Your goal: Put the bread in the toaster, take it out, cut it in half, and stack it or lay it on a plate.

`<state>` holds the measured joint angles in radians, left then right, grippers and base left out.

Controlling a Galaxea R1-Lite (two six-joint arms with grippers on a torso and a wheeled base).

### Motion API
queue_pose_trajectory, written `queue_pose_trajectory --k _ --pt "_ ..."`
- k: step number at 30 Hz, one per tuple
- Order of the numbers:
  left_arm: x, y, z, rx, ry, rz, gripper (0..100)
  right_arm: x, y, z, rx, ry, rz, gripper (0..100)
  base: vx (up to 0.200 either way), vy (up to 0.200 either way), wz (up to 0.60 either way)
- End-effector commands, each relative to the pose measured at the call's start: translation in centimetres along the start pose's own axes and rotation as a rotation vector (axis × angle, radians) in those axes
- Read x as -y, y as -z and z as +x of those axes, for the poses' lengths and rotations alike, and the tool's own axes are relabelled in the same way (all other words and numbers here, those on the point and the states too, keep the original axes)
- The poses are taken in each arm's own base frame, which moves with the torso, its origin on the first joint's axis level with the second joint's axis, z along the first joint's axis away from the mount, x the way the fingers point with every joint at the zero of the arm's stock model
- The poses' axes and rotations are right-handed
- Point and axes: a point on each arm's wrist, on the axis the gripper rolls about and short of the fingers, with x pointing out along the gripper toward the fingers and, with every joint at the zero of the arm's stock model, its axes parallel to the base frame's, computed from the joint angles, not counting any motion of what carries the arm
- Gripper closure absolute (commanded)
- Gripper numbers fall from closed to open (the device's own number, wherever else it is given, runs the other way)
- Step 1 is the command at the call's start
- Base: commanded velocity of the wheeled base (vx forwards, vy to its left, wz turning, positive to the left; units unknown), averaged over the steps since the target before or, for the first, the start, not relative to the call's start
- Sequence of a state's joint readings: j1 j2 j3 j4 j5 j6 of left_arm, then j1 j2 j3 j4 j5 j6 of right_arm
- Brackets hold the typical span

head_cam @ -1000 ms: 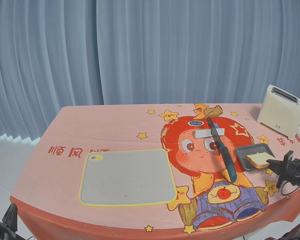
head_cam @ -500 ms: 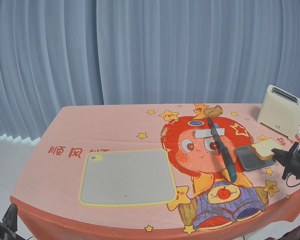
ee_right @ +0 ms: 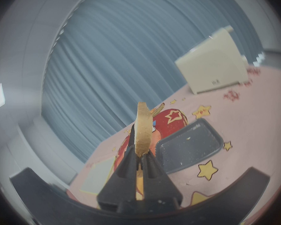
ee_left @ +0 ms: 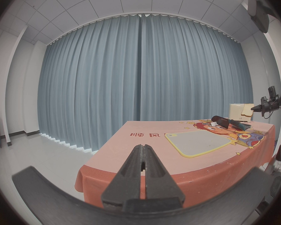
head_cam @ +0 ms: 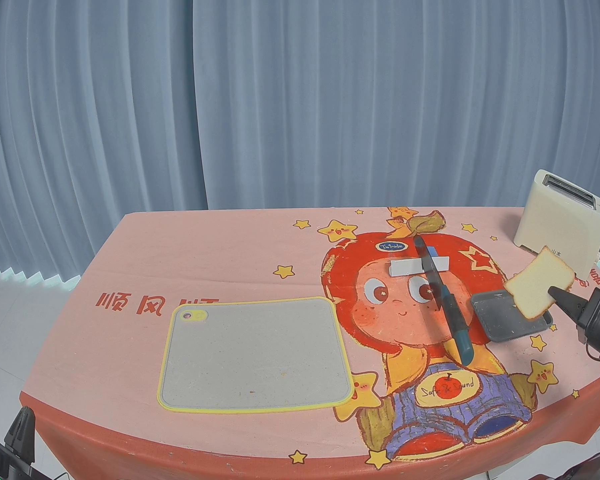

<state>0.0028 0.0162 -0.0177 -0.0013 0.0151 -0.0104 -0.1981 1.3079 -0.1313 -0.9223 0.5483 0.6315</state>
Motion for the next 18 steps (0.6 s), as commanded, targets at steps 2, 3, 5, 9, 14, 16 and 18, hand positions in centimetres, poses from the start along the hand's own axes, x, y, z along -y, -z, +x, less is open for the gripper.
queue_pose_trajectory --k 2,3,5,9,14,16,18 --pt "0.0 0.5 0.0 0.000 -0.001 0.000 100 -1.2 1.3 -1.0 -0.014 -0.072 -0.301 100 0.000 0.000 0.00" --pt "0.0 0.5 0.0 -0.001 -0.001 0.000 100 -1.3 1.3 -1.1 -0.011 -0.078 -0.343 100 0.000 0.000 0.00" --pt "0.0 0.5 0.0 -0.001 -0.001 0.000 100 -1.7 1.2 -1.3 0.003 -0.094 -0.430 100 0.000 0.000 0.00" --pt "0.0 0.5 0.0 0.000 -0.001 0.000 100 -2.8 1.5 -1.0 -0.007 -0.171 -0.569 100 0.000 0.000 0.00" --pt "0.0 0.5 0.0 -0.001 -0.001 0.000 100 -4.1 2.1 -0.3 -0.036 -0.275 -0.737 100 0.000 0.000 0.00" --pt "0.0 0.5 0.0 0.000 -0.001 0.000 100 -4.4 1.6 0.3 -0.025 -0.284 -0.800 100 0.000 0.000 0.00" --pt "0.0 0.5 0.0 -0.001 -0.001 0.000 100 -4.3 1.4 1.0 -0.029 -0.276 -0.837 100 0.000 0.000 0.00"
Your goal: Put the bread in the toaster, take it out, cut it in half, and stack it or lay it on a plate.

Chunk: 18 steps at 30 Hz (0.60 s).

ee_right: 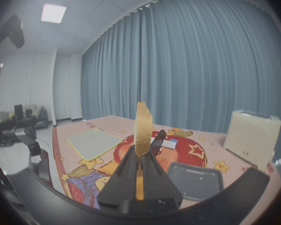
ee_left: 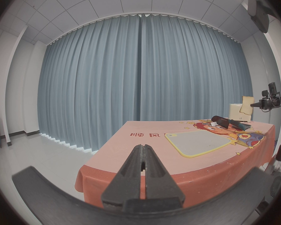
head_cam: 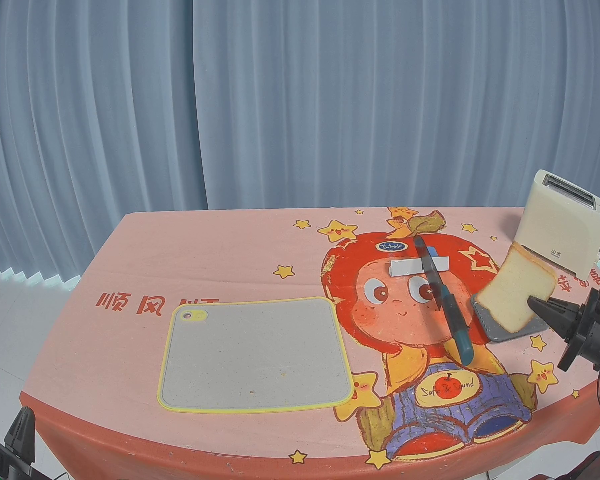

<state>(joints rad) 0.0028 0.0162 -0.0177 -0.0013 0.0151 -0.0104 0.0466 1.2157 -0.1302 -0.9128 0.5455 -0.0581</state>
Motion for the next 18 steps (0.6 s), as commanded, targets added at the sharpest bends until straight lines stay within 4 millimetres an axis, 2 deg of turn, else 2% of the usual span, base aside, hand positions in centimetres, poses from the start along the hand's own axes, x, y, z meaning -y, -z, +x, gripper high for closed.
queue_pose_trajectory --k 1,7,18 --pt "0.0 0.5 0.0 -0.001 -0.001 0.000 100 0.2 -0.4 1.3 -0.006 -0.028 -0.071 100 0.000 0.000 0.00" --pt "0.0 0.5 0.0 -0.001 -0.001 0.001 100 0.5 1.8 2.0 -0.122 -0.017 -0.009 100 0.000 0.000 0.00" --pt "0.0 0.5 0.0 -0.001 -0.004 -0.003 100 0.8 0.7 2.2 -0.087 0.030 -0.029 100 0.000 0.000 0.00"
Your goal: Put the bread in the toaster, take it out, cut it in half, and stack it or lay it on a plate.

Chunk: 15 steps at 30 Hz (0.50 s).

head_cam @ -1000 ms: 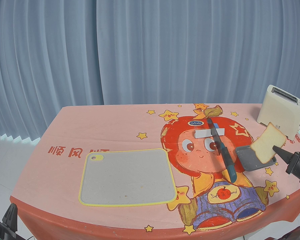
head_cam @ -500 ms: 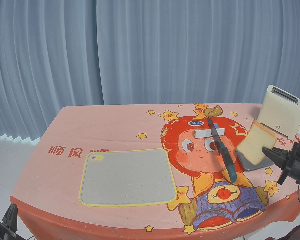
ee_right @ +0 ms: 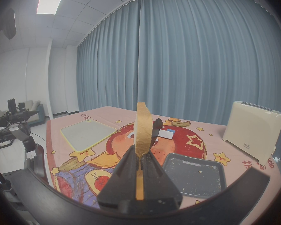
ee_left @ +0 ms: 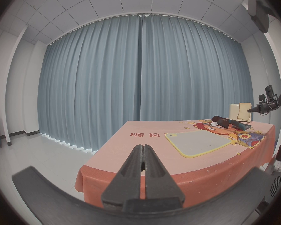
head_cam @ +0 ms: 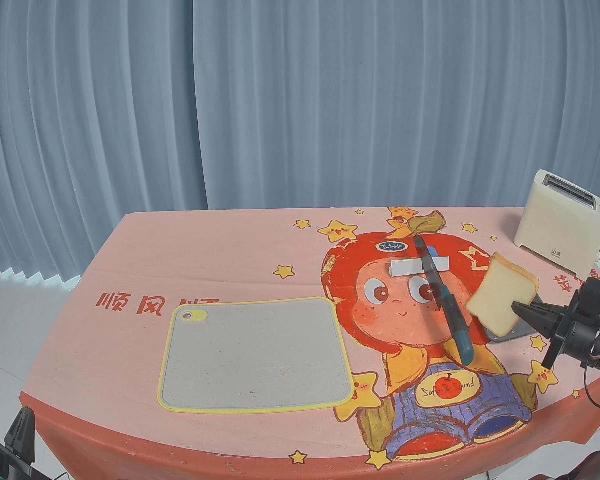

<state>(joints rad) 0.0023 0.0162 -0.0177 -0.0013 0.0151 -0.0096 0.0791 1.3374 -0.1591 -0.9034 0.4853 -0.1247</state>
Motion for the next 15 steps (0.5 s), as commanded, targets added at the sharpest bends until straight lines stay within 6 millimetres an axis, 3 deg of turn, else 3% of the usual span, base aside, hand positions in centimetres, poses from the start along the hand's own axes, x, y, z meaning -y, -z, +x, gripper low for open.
queue_pose_trajectory --k 1,7,15 --pt "0.0 0.5 0.0 -0.001 -0.004 -0.003 100 0.1 -0.4 -0.2 0.017 0.027 -0.010 100 0.000 0.000 0.00" --pt "0.0 0.5 0.0 -0.001 -0.004 -0.006 100 -0.3 -1.7 -1.3 0.090 0.073 -0.054 100 0.000 0.000 0.00" --pt "0.0 0.5 0.0 -0.001 -0.006 -0.007 100 -0.4 -1.8 -1.6 0.102 0.085 -0.072 100 0.000 0.000 0.00"
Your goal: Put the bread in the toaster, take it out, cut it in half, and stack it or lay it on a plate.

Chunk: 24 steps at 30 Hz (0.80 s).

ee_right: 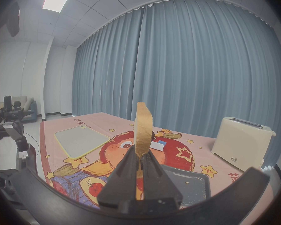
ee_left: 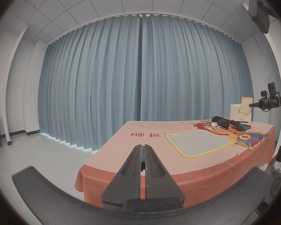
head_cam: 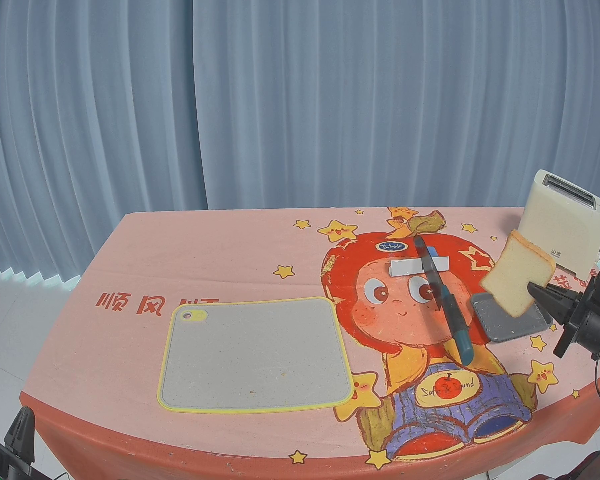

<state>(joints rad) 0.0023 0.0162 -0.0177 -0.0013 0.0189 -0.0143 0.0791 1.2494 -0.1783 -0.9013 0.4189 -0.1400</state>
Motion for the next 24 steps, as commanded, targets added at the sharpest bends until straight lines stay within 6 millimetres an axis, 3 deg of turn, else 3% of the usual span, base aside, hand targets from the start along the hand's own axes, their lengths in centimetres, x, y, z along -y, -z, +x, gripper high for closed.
queue_pose_trajectory --k 1,5,24 --pt "-0.01 0.52 0.01 -0.001 -0.002 -0.003 100 -0.06 -0.24 -0.40 0.019 0.007 -0.015 100 0.000 0.000 0.00" --pt "-0.01 0.52 0.01 -0.001 -0.002 -0.003 100 -0.10 -0.13 -0.46 0.015 0.006 -0.030 100 0.000 0.000 0.00" --pt "-0.01 0.52 0.01 -0.001 -0.002 0.004 100 -0.20 -0.19 -0.88 0.019 0.026 -0.034 100 0.000 -0.200 0.00"
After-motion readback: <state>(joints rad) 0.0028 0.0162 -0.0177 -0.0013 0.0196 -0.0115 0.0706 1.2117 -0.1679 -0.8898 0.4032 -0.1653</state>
